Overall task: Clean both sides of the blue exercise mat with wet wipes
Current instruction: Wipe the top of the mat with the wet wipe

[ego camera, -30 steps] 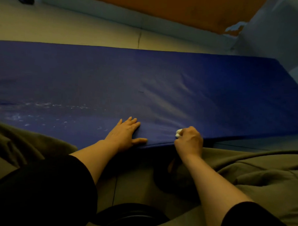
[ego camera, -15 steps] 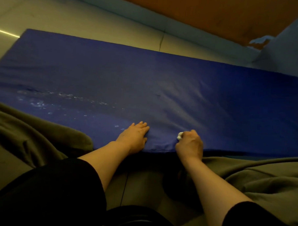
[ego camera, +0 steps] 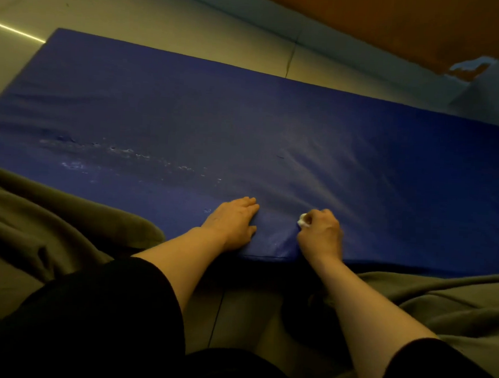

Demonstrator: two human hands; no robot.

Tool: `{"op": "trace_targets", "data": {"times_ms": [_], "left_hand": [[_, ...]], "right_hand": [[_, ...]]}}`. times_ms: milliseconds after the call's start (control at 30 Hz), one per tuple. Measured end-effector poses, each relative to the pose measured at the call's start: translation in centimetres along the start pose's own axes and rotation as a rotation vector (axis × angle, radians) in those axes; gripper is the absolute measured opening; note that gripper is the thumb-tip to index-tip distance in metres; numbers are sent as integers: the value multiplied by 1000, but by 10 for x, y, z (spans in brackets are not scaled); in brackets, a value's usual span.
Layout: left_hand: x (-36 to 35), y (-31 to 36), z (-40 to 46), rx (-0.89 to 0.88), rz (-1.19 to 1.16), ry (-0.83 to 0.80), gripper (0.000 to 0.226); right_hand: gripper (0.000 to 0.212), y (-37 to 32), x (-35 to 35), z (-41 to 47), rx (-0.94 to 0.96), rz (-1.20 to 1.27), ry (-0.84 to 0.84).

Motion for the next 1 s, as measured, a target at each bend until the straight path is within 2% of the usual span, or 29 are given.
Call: {"op": "trace_targets", "data": {"times_ms": [100, 200, 267, 367, 433, 500, 633, 700, 767, 867, 1000], "left_hand": [[11, -10, 9, 25, 112, -52, 77], [15, -16, 15, 65, 106, -114, 86], [12, -18, 16, 86, 85, -156, 86], [8, -19, 17, 92, 62, -173, 84], [9, -21, 18, 97, 27, -167, 84], [9, -23, 18, 100, 4, -164, 83], [6, -24, 20, 108, -8, -140, 83], [4, -24, 21, 118, -12, -142, 83], [4, -25, 21, 125, -4, -153, 85], [6, -25, 20, 122, -27, -144, 81], [15, -28, 27, 121, -30, -38, 57]], "right_hand": [[15, -48, -10, -14, 199, 91, 3], [11, -74, -18, -16, 328, 126, -37], [12, -61, -20, -2, 275, 118, -64], [17, -13, -13, 21, 26, 102, -31], [18, 2, -10, 27, -73, 66, -14], [17, -12, -11, 24, -59, 28, -2], [13, -75, -25, 6, 189, 61, -13], [15, -84, -29, 7, 275, 64, -36], [19, -67, -30, 23, 236, 57, -38], [20, -22, -24, 52, 35, 41, -17], [21, -26, -24, 59, 2, 22, -11]]}}
Point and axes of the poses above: each hand's wrist, its own z-axis towards the middle knuckle, its own x-axis out of the back of the hand, y = z × x, the point moved 7 cm from there along z, towards the middle knuckle, and after that the axes turned 14 degrees about -z, right-handed, at the moved point
